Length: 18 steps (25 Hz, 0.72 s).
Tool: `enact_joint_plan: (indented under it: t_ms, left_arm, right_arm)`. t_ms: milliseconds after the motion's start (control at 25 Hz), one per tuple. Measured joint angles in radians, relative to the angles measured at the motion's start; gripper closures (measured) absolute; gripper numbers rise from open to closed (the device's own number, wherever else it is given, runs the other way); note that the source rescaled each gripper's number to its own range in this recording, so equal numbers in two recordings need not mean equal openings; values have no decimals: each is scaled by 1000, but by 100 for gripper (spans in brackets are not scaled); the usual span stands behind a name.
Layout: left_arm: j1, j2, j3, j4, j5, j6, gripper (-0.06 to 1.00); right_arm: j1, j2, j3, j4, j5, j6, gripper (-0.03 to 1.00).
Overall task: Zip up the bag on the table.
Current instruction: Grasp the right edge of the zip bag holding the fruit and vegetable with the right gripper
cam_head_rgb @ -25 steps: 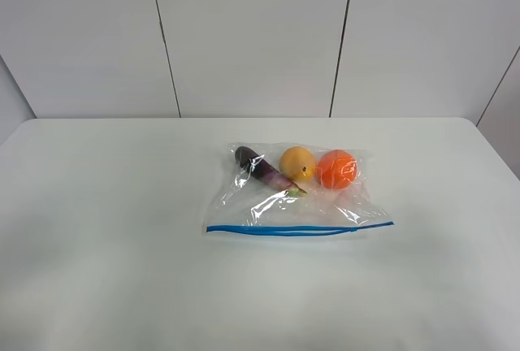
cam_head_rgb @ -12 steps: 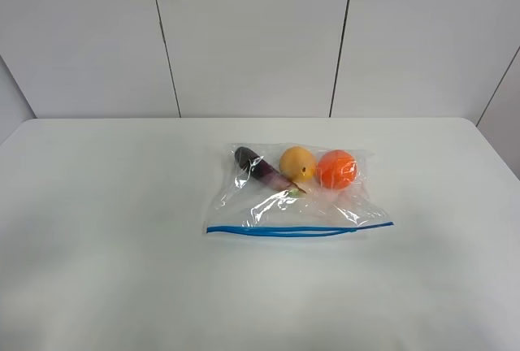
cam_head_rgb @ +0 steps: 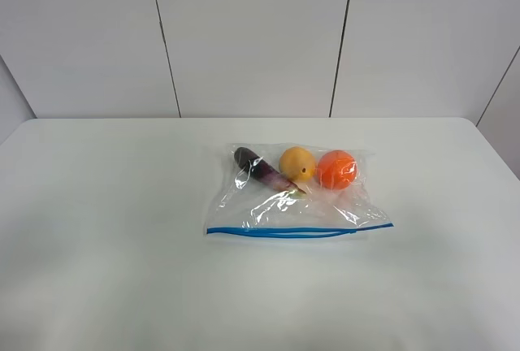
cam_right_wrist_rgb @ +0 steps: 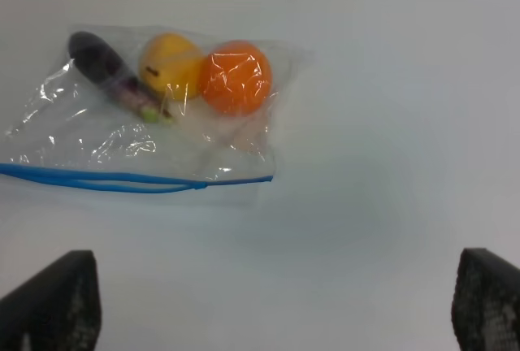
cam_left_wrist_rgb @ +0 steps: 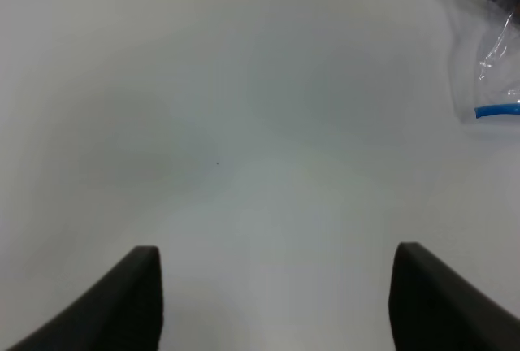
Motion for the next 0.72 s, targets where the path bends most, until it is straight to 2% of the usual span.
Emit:
enact_joint_plan:
  t_ms: [200, 560, 720]
  left_arm:
    - [0, 0, 0, 0, 0, 0, -1]
    - [0, 0, 0, 0, 0, 0, -1]
    - [0, 0, 0, 0, 0, 0, -1]
  right_arm:
    - [0, 107, -27, -3, -19, 0, -3]
    - [0, 432, -210, -87, -109, 0, -3]
    - [0, 587, -269, -87, -132, 24, -3]
